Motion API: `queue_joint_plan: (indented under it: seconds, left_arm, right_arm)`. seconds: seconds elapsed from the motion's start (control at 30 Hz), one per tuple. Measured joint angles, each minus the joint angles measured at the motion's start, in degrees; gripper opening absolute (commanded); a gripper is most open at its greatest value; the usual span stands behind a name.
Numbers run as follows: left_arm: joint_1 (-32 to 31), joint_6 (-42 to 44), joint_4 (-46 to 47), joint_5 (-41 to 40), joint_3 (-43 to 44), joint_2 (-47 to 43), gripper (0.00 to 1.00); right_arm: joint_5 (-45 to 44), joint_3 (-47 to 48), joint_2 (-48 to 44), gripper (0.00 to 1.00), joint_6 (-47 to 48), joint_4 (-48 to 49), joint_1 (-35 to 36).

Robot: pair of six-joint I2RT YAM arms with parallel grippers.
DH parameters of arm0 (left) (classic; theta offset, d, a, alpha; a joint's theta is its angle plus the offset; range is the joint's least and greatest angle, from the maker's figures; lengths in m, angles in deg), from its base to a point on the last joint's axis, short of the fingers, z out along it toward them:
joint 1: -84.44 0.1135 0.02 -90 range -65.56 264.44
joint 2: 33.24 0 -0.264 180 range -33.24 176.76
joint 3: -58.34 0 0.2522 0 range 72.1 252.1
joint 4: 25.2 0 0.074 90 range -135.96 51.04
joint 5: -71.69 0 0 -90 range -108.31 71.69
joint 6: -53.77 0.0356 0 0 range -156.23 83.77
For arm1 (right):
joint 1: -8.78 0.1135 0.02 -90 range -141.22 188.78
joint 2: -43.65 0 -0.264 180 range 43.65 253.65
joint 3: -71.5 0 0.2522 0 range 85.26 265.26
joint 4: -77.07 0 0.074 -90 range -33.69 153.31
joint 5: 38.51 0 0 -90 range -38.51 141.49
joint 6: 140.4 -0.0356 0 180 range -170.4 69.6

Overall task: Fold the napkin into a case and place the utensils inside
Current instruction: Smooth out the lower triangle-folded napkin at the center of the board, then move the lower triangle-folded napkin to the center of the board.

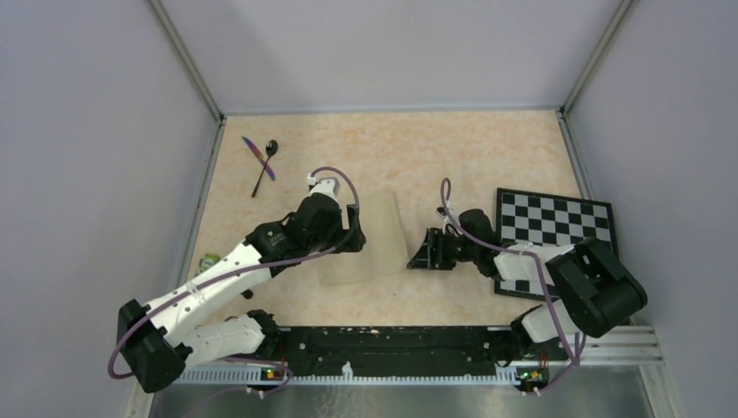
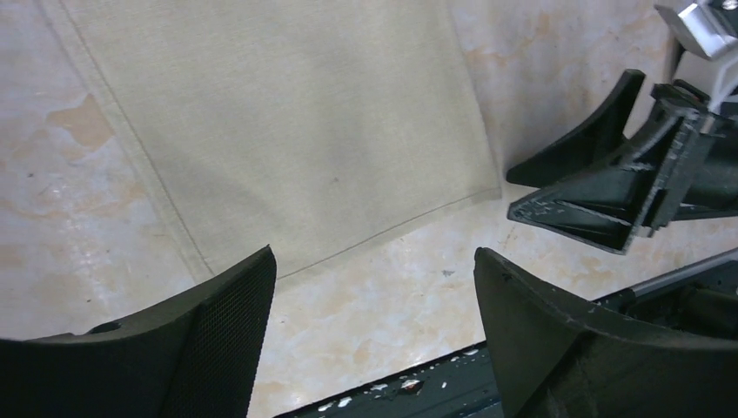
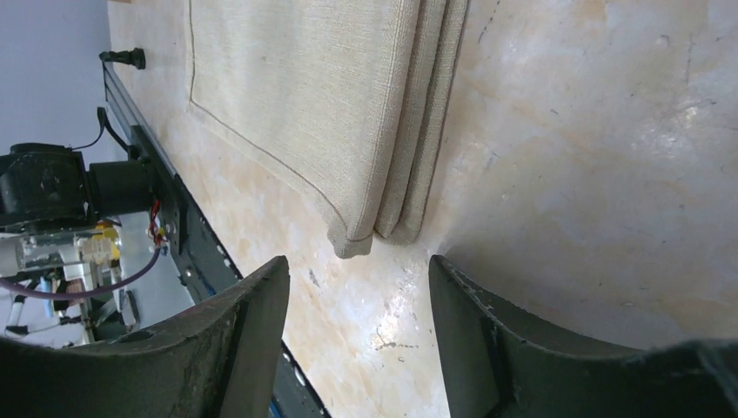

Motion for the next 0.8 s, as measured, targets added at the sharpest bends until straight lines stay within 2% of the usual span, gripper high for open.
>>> queue_joint_plan:
  seconds: [0.17, 0.23, 0.37, 0.47, 0.6, 0.8]
  left_arm:
    - [5.1, 2.2, 0.1, 3.8, -1.0, 0.2, 0.94]
    - [6.4, 2.9, 0.3, 4.8, -1.0, 0.6, 0.94]
    - [9.5, 4.3, 0.5, 7.3, -0.7, 2.2, 0.95]
    - [11.5, 5.3, 0.6, 9.1, 0.4, 3.9, 0.95]
    - [13.7, 6.3, 1.6, 11.5, 2.4, 6.0, 0.95]
    - [18.8, 6.6, 4.9, 17.5, 2.0, 7.4, 0.95]
  right_arm:
    - [0.8, 0.0, 0.0, 0.61, -0.2, 0.3, 0.0]
    - [0.7, 0.2, 0.4, 0.56, -0.2, 0.4, 0.1]
    - [-0.9, 2.6, 3.7, 0.37, 0.1, 0.5, 1.1]
    - [-2.0, 3.8, 6.0, 0.18, 0.2, 1.0, 1.9]
    - [-2.8, 4.3, 8.0, 0.0, 0.4, 1.0, 2.3]
    - [-3.9, 7.1, 8.5, 0.0, 1.1, -4.9, 1.2]
